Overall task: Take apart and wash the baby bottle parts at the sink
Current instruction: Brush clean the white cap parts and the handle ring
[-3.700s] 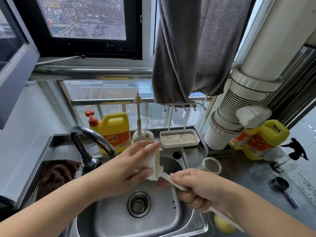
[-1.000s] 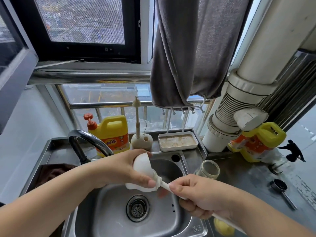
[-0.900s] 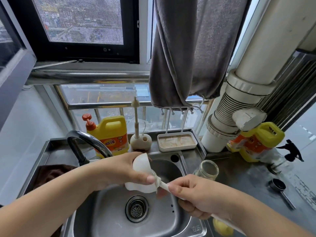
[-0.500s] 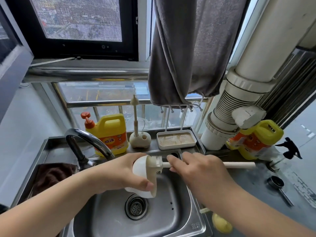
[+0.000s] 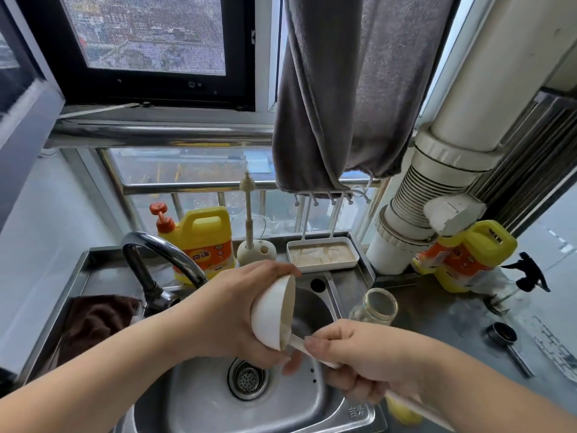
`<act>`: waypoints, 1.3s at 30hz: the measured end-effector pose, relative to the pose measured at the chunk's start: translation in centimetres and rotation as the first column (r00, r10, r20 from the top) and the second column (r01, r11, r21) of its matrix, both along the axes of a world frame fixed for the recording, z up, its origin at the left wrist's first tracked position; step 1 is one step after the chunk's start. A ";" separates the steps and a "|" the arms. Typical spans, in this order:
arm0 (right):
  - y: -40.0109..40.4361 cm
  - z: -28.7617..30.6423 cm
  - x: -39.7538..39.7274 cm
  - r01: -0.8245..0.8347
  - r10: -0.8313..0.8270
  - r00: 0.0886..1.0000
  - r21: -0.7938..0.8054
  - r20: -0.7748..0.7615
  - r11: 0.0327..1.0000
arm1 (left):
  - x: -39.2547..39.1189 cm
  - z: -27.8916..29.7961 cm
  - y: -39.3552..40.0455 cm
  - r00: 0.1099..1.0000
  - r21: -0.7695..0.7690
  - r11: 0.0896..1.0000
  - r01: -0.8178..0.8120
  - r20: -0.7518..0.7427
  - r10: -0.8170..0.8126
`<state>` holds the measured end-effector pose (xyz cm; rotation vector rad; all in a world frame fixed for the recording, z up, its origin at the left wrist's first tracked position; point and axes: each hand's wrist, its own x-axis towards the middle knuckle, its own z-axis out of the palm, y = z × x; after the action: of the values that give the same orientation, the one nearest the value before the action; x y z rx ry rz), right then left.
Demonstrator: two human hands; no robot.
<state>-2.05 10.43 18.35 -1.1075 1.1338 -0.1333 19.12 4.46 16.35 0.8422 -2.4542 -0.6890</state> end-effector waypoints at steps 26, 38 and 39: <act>-0.4 -0.8 -0.9 0.024 -0.063 0.981 0.203 0.185 0.979 | 1.5 -1.7 0.4 0.981 -0.244 0.965 0.096 0.189 -0.050; 0.6 -1.0 -1.8 0.002 -0.007 0.999 0.092 0.049 0.996 | -0.4 -0.1 -0.3 0.995 0.677 0.729 -0.100 0.066 0.076; 0.8 -1.0 -1.8 0.000 -0.003 0.999 0.082 0.033 0.997 | -0.6 -0.3 -0.1 0.997 0.701 0.708 -0.082 0.056 0.059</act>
<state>-3.84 11.22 17.36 -1.0285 1.1012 -0.1052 18.52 4.34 16.05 1.2079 -2.1398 -1.6547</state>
